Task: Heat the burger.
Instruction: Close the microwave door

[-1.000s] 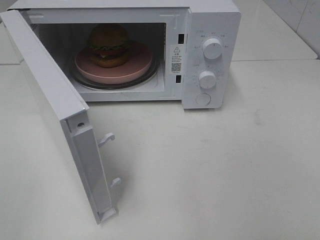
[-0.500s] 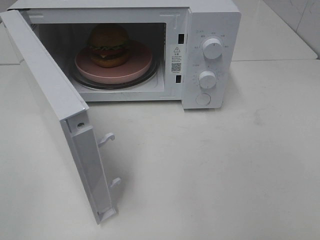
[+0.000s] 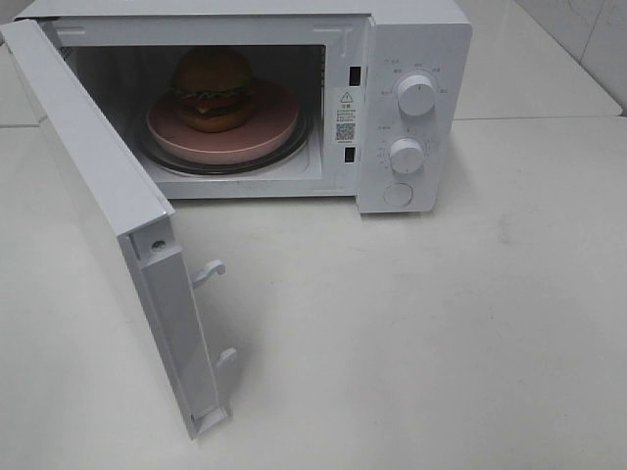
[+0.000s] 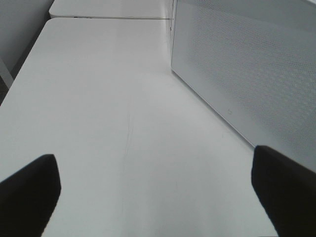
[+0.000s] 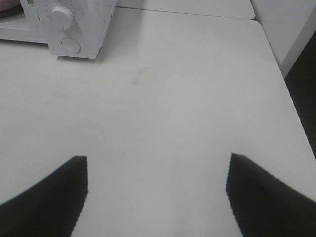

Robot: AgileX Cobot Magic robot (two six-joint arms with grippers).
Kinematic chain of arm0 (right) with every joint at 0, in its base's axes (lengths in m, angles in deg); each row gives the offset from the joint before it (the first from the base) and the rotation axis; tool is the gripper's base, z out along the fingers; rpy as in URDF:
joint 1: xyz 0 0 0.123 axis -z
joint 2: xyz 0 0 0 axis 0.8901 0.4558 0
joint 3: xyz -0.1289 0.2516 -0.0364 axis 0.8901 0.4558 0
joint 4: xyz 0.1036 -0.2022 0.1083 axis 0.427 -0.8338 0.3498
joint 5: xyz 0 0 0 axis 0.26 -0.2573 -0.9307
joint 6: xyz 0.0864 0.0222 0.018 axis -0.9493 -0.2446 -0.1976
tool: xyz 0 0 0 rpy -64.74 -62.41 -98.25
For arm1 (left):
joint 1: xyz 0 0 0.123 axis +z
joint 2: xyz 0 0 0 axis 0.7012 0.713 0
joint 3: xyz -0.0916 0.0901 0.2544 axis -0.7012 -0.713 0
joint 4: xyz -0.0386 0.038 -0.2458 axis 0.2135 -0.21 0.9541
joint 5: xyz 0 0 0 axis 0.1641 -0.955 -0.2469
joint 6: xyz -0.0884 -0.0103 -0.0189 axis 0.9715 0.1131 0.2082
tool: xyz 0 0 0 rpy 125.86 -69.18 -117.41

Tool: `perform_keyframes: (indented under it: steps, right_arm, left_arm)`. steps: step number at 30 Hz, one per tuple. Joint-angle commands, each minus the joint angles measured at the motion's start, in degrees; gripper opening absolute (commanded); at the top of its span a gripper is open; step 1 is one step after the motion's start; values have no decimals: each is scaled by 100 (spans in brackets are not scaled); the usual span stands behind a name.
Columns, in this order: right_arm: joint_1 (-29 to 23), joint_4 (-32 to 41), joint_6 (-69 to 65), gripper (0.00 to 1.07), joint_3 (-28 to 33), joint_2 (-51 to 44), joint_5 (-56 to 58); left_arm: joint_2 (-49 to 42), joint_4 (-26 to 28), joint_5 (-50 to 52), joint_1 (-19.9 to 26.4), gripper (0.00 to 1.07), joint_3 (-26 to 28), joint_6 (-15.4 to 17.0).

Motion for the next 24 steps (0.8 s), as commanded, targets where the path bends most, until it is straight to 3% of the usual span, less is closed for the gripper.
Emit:
perform_keyframes:
  steps: [1, 6, 11, 13, 14, 16, 17, 18, 19, 20, 22, 24]
  right_arm:
    - [34, 0, -6, 76, 0, -155, -29]
    - [34, 0, -6, 76, 0, -155, -29]
    - [34, 0, -6, 76, 0, -155, -29]
    - [34, 0, -6, 76, 0, -155, -29]
    - [34, 0, -6, 76, 0, -155, -29]
    - [34, 0, -6, 76, 0, -155, -29]
    - [34, 0, -6, 76, 0, -155, -29]
    - [34, 0, -6, 76, 0, -155, -29]
    - [34, 0, -6, 76, 0, -155, -29]
    - [34, 0, -6, 76, 0, -155, -29]
    - [34, 0, -6, 76, 0, -155, -29]
    - [34, 0, -6, 76, 0, -155, -29]
  left_arm:
    - [-34, -23, 11, 17, 98, 17, -69]
    - [63, -46, 149, 17, 96, 120, -138]
    - [567, -201, 281, 17, 83, 138, -138]
    - [974, -223, 281, 17, 70, 138, -138]
    - [974, -223, 281, 17, 70, 138, -138]
    - [1369, -223, 384, 17, 54, 155, -138]
    - [1369, -223, 384, 17, 54, 155, -138]
    - [1553, -183, 636, 17, 44, 160, -138]
    - [1553, -183, 636, 17, 44, 160, -138]
    - [1713, -80, 951, 17, 33, 160, -138]
    - [1799, -80, 1140, 17, 28, 160, -138]
    - [2080, 69, 1610, 17, 15, 160, -138]
